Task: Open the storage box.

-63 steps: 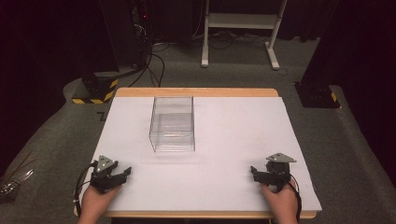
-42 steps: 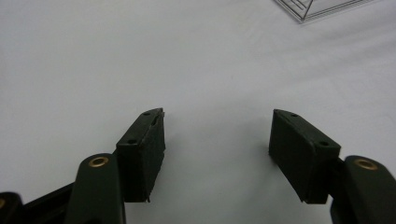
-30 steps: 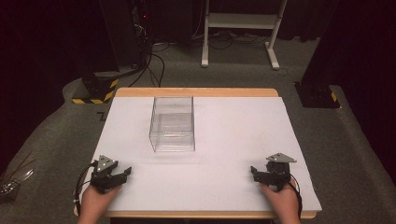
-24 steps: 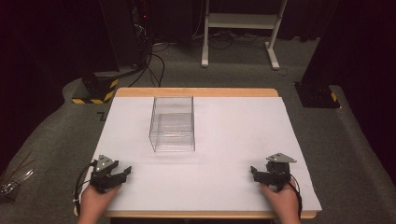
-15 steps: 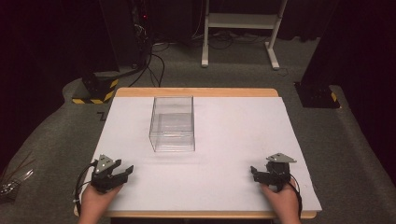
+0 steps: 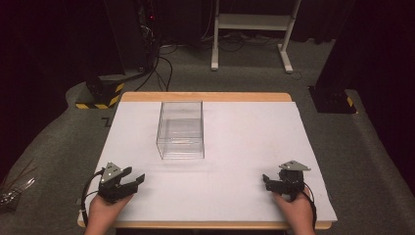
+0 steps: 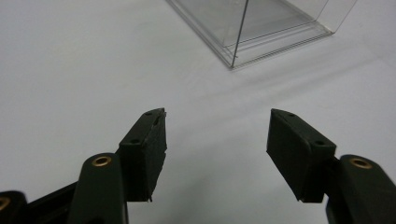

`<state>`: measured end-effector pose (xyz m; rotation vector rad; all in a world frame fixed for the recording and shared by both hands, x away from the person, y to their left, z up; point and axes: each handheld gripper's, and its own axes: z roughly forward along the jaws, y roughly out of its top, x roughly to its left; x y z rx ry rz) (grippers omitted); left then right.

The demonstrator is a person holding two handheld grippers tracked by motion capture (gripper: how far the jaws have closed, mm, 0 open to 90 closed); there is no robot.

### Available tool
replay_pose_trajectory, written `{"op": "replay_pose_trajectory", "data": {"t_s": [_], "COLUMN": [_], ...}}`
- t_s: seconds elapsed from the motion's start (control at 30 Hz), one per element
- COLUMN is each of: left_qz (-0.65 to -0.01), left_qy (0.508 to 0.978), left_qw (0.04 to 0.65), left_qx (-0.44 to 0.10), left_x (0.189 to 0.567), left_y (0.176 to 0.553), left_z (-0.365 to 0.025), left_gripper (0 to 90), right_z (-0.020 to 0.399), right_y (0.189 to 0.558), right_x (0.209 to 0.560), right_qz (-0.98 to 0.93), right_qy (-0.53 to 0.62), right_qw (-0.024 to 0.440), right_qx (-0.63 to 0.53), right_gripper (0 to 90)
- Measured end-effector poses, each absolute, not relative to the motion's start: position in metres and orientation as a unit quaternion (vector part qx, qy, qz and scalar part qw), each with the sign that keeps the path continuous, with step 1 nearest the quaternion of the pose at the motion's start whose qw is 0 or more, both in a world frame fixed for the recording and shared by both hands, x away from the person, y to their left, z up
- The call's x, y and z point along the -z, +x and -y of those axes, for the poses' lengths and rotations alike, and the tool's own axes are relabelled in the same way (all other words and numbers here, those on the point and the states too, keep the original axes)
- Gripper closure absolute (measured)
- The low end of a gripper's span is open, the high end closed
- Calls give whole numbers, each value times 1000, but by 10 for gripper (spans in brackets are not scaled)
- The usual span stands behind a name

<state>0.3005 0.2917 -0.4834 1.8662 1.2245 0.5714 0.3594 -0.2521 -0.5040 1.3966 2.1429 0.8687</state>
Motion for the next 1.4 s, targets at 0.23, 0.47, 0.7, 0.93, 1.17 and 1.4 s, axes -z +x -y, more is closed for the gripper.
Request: {"op": "replay_pose_trajectory", "data": {"t_s": [0.23,0.47,0.7,0.93,1.17,1.4], "left_qz": [-479,-468,-447,-436,-432,-430], "left_qy": [740,745,754,759,749,747], "left_qw": [416,421,428,433,456,460], "left_qx": [-223,-222,-221,-217,-210,-212], "left_x": [479,477,464,459,457,457], "left_y": [300,302,306,313,323,334], "left_z": [-281,-271,-256,-250,-245,-237], "left_gripper": [380,379,422,393,372,380], "right_z": [252,252,252,252,252,252], "right_y": [359,359,359,359,359,359], "right_x": [504,504,504,504,504,504], "right_qz": [-774,-774,-775,-774,-774,-774], "right_qy": [504,504,504,504,503,503], "right_qw": [219,218,218,219,220,220], "right_qx": [-314,-314,-314,-314,-314,-314], "right_gripper": [128,128,129,130,131,131]}}
